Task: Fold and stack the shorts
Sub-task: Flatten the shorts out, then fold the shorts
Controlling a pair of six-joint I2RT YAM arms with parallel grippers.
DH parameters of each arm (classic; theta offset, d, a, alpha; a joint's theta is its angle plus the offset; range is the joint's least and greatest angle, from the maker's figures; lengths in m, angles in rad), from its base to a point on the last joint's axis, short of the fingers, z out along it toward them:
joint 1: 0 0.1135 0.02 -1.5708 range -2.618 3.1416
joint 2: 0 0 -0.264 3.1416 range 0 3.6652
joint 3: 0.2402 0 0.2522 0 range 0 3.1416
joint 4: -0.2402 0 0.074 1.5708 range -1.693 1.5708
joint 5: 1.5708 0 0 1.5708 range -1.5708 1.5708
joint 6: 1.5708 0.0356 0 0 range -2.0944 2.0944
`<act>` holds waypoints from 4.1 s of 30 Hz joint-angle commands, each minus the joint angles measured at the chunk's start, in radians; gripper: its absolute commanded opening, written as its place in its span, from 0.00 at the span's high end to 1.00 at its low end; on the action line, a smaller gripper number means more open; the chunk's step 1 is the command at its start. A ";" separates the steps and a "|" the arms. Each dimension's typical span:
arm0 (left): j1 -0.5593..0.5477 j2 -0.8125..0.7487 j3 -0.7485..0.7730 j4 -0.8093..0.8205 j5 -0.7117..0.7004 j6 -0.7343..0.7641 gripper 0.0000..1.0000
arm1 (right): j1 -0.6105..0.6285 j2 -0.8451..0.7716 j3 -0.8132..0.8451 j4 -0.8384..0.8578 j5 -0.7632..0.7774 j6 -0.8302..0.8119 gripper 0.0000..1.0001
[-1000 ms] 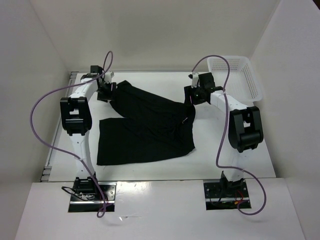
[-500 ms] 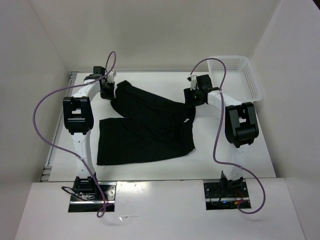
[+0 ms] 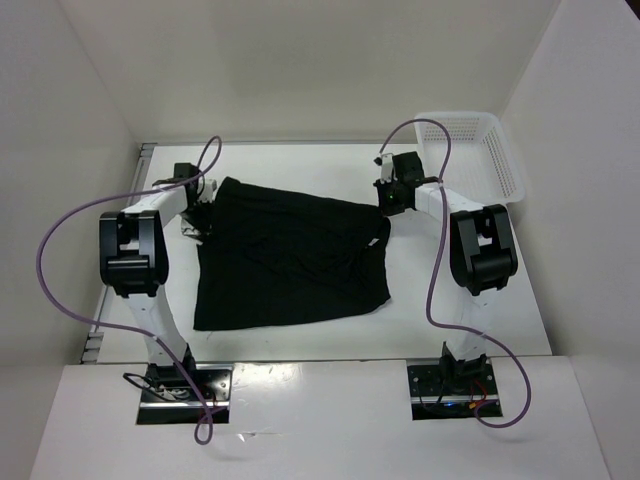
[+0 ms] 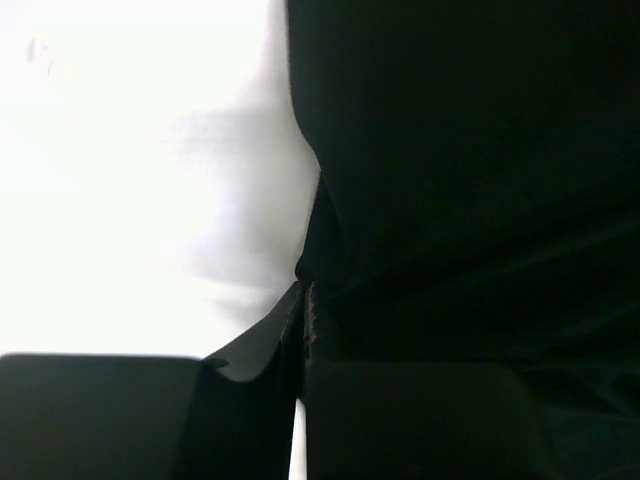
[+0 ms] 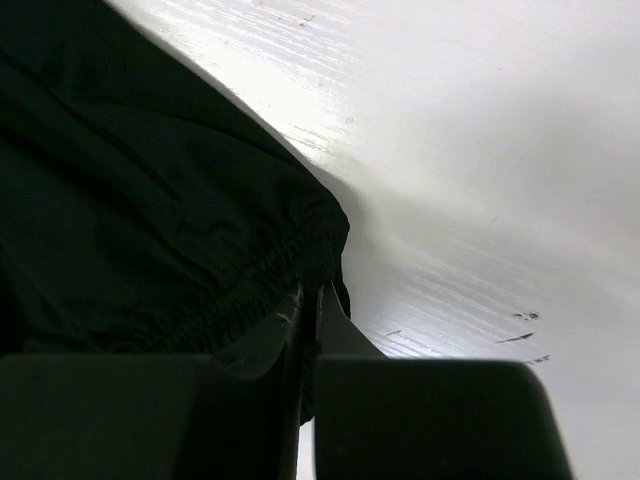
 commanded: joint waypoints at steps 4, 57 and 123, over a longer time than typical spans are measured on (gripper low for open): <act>0.008 -0.070 0.011 -0.043 -0.135 0.004 0.53 | 0.008 -0.007 0.058 0.032 -0.014 -0.042 1.00; -0.019 -0.013 0.723 -0.455 0.282 0.004 1.00 | 0.036 -0.254 0.095 -0.114 -0.069 -0.386 1.00; -0.061 -0.552 -0.322 -0.462 -0.051 0.004 0.61 | 0.573 -0.819 -0.214 -0.762 -0.159 -0.843 0.26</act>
